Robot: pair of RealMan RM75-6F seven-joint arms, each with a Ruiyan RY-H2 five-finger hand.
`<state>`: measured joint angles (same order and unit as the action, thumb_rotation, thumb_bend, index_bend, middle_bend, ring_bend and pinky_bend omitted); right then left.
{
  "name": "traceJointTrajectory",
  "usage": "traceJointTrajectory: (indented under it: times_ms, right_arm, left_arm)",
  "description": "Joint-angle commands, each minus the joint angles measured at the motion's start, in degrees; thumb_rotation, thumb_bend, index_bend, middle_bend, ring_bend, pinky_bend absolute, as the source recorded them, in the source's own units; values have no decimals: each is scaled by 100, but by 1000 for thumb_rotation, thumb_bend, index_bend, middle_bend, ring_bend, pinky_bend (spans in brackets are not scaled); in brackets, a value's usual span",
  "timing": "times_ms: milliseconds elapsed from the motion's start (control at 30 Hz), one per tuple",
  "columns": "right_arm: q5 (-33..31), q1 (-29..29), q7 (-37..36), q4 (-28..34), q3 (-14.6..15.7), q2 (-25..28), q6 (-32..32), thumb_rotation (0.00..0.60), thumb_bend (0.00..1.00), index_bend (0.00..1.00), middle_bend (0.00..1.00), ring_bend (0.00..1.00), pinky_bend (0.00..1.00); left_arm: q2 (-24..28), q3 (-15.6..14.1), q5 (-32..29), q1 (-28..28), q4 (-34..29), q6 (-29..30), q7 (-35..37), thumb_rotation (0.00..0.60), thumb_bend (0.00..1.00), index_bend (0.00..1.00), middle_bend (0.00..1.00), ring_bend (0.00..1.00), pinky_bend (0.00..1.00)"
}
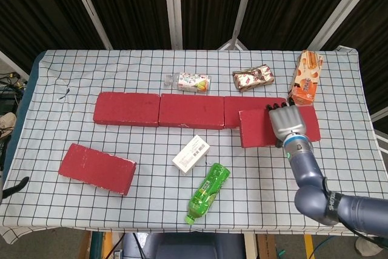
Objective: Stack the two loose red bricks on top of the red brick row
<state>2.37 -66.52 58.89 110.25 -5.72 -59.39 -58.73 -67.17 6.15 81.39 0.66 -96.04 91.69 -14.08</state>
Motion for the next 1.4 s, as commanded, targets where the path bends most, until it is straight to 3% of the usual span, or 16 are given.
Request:
traceJointTrajectory:
  times_ms: [33,233,333,600,1033,1400]
  right_arm:
    - [-1671,-1177,958,-374,-589,-357,-329,600,317,384,295,211,0]
    - [-3238,-1888,1551,-1673,-1122,-1126,-270,600,318,384,295,212,0]
    - [-3677,-2011,1724,-2386,-1297,-1537,-160,600,318,384,295,211,0]
    - [-3787,-2001,1931,-3512,-1490,-2242,154,600,330,384,294,212,0]
    - [-3631,-1981,2553,-4496,-1609,-3005,546,600,338,384,294,212,0]
    - [-3644,-1861,2978,-4997,-1788,-3249,834,600,338,384,294,211,0]
  left_arm:
    - [-10,21,-35,25,8,-33,-9,600,134,86,0,0,100]
    - [-33,99,-176,79,69,-109,-10,600,133,86,0,0,100]
    - [-51,172,-324,117,120,-178,12,600,133,86,0,0,100]
    - [-58,222,-567,200,172,-389,-56,600,134,86,0,0,99]
    - [-120,260,-714,228,181,-368,-245,600,133,86,0,0,99]
    - [-152,261,-763,206,147,-271,-373,600,134,86,0,0,99]
